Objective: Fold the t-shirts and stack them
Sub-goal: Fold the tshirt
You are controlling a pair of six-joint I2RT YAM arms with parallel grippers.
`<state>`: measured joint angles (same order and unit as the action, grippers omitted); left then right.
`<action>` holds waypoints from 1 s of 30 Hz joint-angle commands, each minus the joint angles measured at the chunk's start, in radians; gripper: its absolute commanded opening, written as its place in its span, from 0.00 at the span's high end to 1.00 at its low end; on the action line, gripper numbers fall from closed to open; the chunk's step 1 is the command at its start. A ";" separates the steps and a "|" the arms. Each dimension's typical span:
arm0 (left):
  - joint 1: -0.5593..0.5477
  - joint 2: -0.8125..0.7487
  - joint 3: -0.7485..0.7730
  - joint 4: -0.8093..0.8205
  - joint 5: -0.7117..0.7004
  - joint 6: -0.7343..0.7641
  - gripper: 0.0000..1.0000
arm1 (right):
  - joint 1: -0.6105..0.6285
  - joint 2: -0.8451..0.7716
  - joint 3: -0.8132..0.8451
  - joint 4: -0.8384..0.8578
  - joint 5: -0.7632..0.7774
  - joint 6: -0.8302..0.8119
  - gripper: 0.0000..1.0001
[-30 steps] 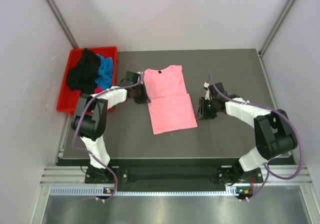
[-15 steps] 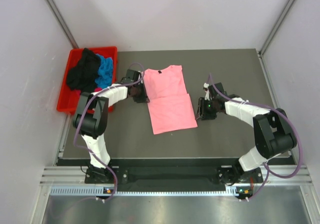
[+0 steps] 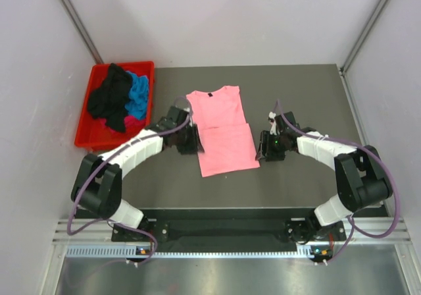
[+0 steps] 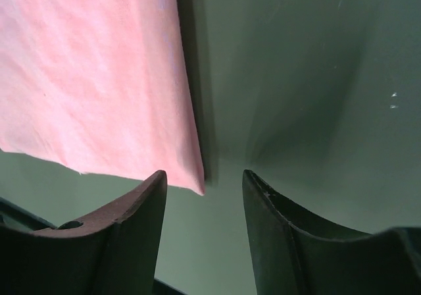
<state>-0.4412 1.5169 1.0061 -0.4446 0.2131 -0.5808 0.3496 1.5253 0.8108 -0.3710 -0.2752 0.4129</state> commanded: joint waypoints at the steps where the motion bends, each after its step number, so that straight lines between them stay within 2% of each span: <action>1: -0.045 -0.090 -0.165 0.035 0.019 -0.112 0.60 | 0.003 -0.008 -0.015 0.037 -0.016 0.004 0.50; 5: -0.050 -0.161 -0.292 0.136 0.077 -0.212 0.57 | 0.000 -0.020 -0.045 0.055 -0.041 0.010 0.52; 8: -0.065 -0.164 -0.328 0.162 0.083 -0.249 0.57 | 0.003 -0.017 -0.059 0.078 -0.050 0.023 0.59; 11: -0.083 -0.149 -0.354 0.188 0.101 -0.277 0.55 | 0.003 -0.005 -0.076 0.098 -0.055 0.030 0.59; 18: -0.093 -0.146 -0.396 0.219 0.062 -0.330 0.53 | 0.008 -0.008 -0.119 0.121 -0.082 0.035 0.60; 30: -0.093 -0.077 -0.411 0.274 0.042 -0.366 0.55 | 0.020 -0.025 -0.160 0.126 -0.071 0.041 0.60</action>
<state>-0.5312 1.4204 0.6125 -0.2127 0.2722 -0.9333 0.3534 1.5040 0.6895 -0.2203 -0.3885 0.4648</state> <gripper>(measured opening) 0.454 0.400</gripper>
